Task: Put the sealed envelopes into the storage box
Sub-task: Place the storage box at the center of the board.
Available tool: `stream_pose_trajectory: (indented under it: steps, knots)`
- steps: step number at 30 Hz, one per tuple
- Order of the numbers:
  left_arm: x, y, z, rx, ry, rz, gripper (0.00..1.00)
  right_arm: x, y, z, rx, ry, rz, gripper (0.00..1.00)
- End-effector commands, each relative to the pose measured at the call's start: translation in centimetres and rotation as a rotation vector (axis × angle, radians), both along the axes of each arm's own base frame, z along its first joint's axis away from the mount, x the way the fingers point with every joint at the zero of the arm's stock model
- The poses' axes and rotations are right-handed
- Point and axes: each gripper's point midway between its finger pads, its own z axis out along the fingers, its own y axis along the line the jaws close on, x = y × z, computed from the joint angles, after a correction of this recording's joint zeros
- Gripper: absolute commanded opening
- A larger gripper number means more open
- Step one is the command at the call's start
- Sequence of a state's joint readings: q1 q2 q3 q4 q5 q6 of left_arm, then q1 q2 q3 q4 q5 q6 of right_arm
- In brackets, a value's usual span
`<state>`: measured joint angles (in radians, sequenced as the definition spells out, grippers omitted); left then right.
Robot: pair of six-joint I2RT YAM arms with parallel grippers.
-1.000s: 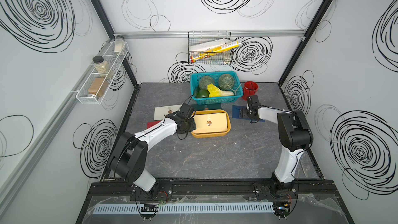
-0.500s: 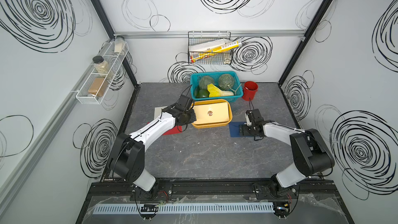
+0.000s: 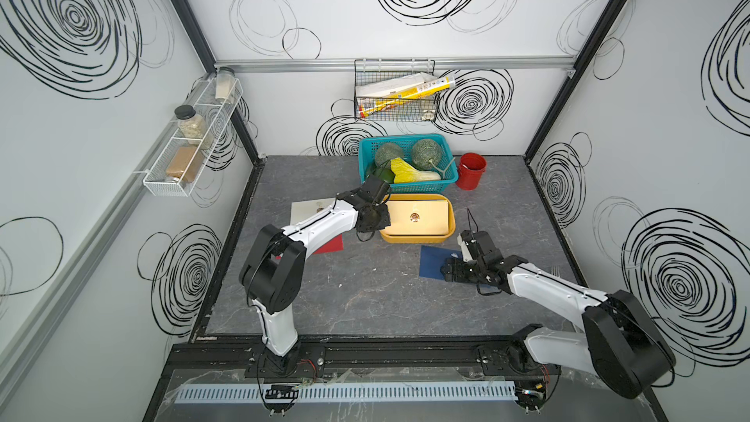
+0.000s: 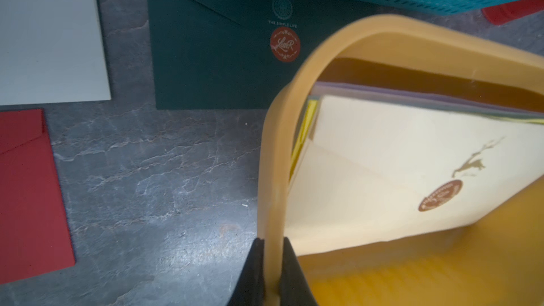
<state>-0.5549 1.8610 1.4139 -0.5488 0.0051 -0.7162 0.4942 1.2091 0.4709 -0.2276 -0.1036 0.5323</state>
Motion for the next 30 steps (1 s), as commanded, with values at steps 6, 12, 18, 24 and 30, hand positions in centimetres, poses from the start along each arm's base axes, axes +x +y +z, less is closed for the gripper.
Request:
stream_pose_trajectory:
  steps: [6, 12, 18, 24, 30]
  knots:
    - [2.6, -6.0, 0.4, -0.036, -0.045, -0.030, 0.15, -3.1, 1.0, -1.8, 0.001, 0.097, 0.002, 0.89]
    - [3.1, -10.2, -0.7, -0.060, -0.030, -0.089, 0.15, -3.4, 1.9, -1.5, -0.005, 0.073, 0.035, 0.89]
    - [3.4, -14.1, -1.2, -0.088, -0.020, -0.134, 0.16, -3.7, 2.9, -1.6, -0.020, 0.072, 0.074, 0.89]
    - [4.0, -16.3, -2.0, -0.147, 0.003, -0.111, 0.17, -3.7, 3.5, -1.9, -0.029, 0.072, 0.089, 0.89]
    - [4.1, -17.0, -1.7, -0.159, 0.007, -0.134, 0.41, -3.3, 3.7, -1.8, -0.039, 0.066, 0.094, 0.89]
